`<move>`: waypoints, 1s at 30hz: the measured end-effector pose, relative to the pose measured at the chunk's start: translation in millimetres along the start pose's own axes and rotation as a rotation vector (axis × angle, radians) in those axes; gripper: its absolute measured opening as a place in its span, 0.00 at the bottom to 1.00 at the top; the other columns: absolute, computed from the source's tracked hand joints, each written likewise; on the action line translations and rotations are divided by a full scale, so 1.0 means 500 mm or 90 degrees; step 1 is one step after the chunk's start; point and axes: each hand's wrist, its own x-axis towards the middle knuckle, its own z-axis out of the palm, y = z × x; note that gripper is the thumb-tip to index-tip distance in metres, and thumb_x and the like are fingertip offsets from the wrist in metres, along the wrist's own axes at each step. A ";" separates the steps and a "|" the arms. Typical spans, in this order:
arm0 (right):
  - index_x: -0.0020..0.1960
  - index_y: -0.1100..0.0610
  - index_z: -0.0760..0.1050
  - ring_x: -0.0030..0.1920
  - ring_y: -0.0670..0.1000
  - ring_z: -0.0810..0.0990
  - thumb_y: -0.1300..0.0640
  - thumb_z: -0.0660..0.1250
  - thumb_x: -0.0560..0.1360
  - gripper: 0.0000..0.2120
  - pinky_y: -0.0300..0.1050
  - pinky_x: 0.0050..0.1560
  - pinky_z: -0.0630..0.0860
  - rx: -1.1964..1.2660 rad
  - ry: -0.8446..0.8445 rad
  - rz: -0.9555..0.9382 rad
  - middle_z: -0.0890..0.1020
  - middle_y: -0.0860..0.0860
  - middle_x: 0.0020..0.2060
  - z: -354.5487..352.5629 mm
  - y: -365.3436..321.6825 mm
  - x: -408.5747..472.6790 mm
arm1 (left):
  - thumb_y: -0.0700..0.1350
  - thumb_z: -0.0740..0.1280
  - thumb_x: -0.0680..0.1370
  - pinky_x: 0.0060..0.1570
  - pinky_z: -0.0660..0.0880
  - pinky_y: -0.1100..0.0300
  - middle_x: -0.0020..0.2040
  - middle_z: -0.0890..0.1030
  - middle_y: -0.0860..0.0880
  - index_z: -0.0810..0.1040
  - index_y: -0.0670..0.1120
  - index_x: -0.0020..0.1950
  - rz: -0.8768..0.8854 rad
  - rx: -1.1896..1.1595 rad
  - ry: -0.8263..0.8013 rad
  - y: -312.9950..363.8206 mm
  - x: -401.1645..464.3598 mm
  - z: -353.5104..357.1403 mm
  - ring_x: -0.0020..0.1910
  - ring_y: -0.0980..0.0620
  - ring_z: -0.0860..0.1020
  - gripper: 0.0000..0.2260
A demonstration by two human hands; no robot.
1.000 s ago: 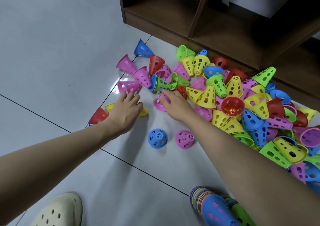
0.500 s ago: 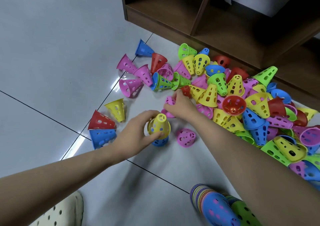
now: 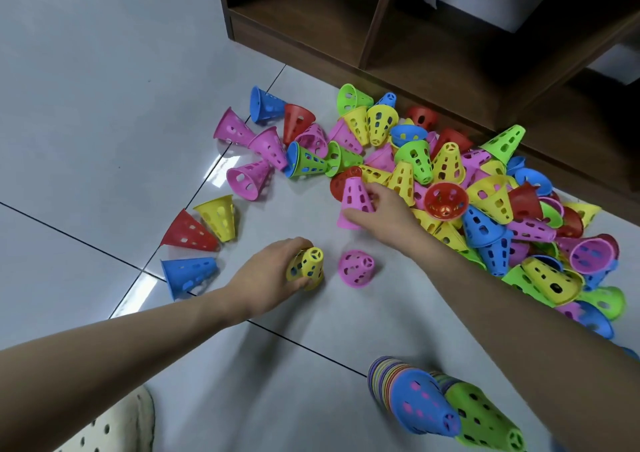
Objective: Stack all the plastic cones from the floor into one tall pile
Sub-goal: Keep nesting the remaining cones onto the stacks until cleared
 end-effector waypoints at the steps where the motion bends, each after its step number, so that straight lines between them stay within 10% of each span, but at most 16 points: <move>1: 0.58 0.53 0.77 0.49 0.50 0.82 0.52 0.76 0.72 0.17 0.53 0.53 0.80 0.029 0.011 -0.010 0.83 0.48 0.49 -0.010 0.008 -0.018 | 0.51 0.73 0.72 0.54 0.74 0.53 0.54 0.79 0.54 0.73 0.54 0.62 -0.004 0.018 -0.002 -0.005 0.000 0.003 0.53 0.51 0.76 0.20; 8: 0.62 0.47 0.76 0.58 0.54 0.76 0.36 0.72 0.64 0.30 0.55 0.60 0.78 -0.015 0.075 -0.062 0.77 0.47 0.55 -0.005 0.066 -0.107 | 0.53 0.74 0.72 0.59 0.73 0.53 0.60 0.80 0.51 0.75 0.53 0.67 -0.011 0.091 -0.020 -0.021 -0.008 0.009 0.58 0.47 0.76 0.24; 20: 0.56 0.50 0.74 0.50 0.53 0.79 0.55 0.76 0.68 0.19 0.50 0.51 0.78 -0.086 0.108 0.013 0.80 0.50 0.50 0.071 0.096 -0.148 | 0.47 0.79 0.68 0.45 0.76 0.49 0.48 0.82 0.46 0.82 0.45 0.54 0.002 0.293 0.109 -0.089 -0.080 -0.101 0.45 0.40 0.79 0.17; 30: 0.55 0.54 0.74 0.48 0.58 0.76 0.60 0.73 0.69 0.16 0.46 0.47 0.74 -0.103 0.141 0.143 0.79 0.56 0.46 0.156 0.099 -0.162 | 0.59 0.65 0.70 0.46 0.70 0.55 0.51 0.84 0.53 0.79 0.56 0.58 -0.137 0.475 -0.055 -0.187 -0.157 -0.171 0.49 0.47 0.81 0.18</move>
